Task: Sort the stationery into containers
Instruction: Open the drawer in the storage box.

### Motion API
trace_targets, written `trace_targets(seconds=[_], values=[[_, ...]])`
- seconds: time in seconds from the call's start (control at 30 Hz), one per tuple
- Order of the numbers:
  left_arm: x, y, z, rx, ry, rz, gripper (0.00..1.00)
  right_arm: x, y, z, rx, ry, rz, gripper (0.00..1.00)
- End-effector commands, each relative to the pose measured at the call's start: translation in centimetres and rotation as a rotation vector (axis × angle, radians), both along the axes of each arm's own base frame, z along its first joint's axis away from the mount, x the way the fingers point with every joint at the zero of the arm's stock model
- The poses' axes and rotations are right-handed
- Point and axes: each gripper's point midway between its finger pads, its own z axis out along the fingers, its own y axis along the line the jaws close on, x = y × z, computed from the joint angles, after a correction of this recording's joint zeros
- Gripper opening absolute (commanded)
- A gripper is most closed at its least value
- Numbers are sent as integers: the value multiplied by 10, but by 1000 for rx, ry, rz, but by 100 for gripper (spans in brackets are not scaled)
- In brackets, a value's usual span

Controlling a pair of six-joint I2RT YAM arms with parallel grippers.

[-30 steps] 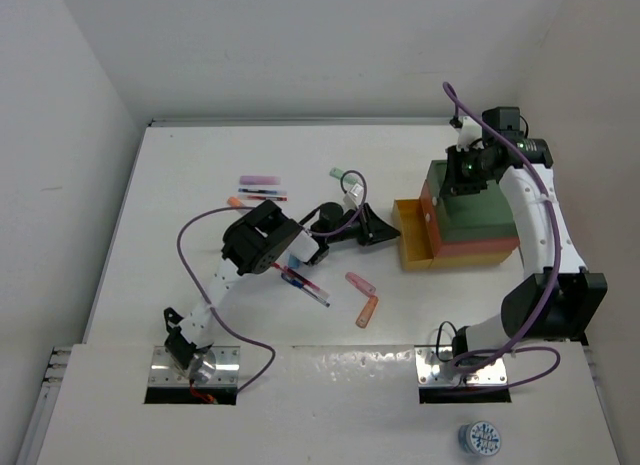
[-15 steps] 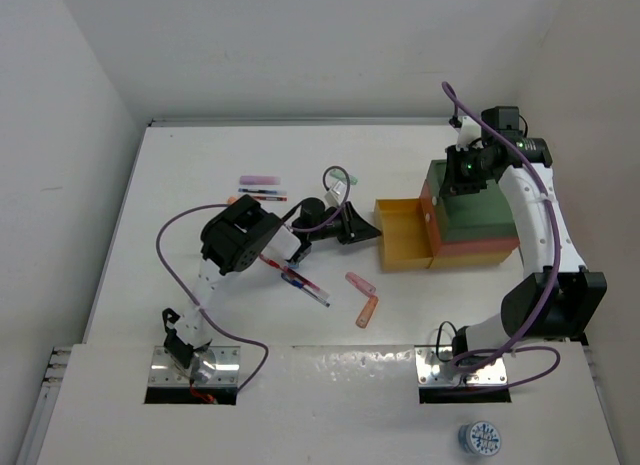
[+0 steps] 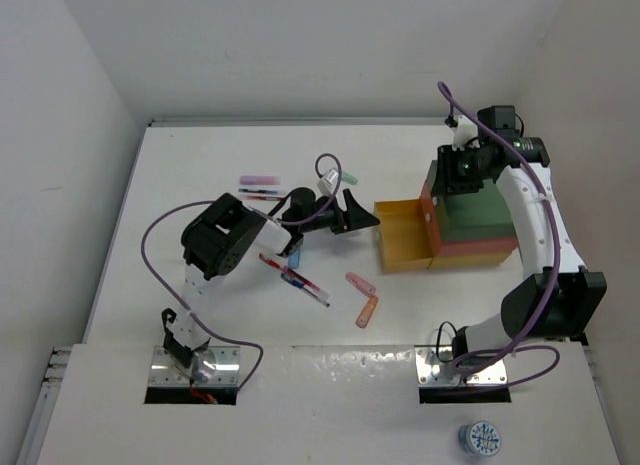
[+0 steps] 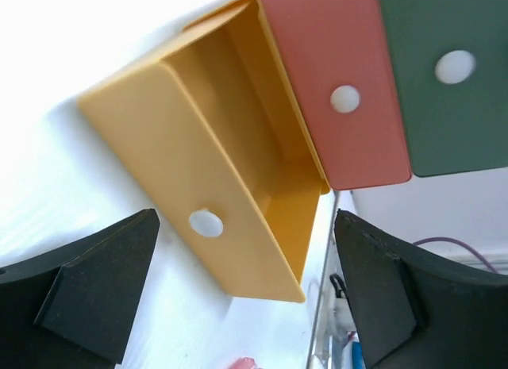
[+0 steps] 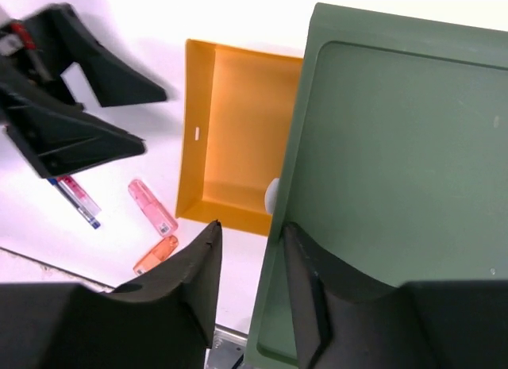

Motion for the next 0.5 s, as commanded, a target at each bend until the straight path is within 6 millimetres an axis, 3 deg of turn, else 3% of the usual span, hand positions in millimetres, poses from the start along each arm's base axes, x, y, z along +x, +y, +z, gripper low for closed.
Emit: trace_targets(seconds=[0.0,0.2,0.27,0.33,0.37,0.4,0.43,0.47], values=[[2,14,17,41,-111,-3,100,-20,-16,-35,-81,161,-21,39],[21,44,50,146,-241,18,100,-15,-17,-14,-87,111,-26,45],[33,61,65,241,-308,24,98,-9,-19,5,-101,57,-30,49],[29,77,66,374,-287,11,95,-8,-22,18,-112,18,-41,52],[41,85,80,446,-388,32,94,-7,-24,24,-121,1,-47,53],[33,100,80,546,-361,31,94,-4,-26,31,-135,-25,-55,54],[44,117,84,655,-376,106,97,-5,-28,40,-140,-61,-63,55],[34,135,87,765,-373,121,99,-5,-30,43,-150,-76,-71,55]])
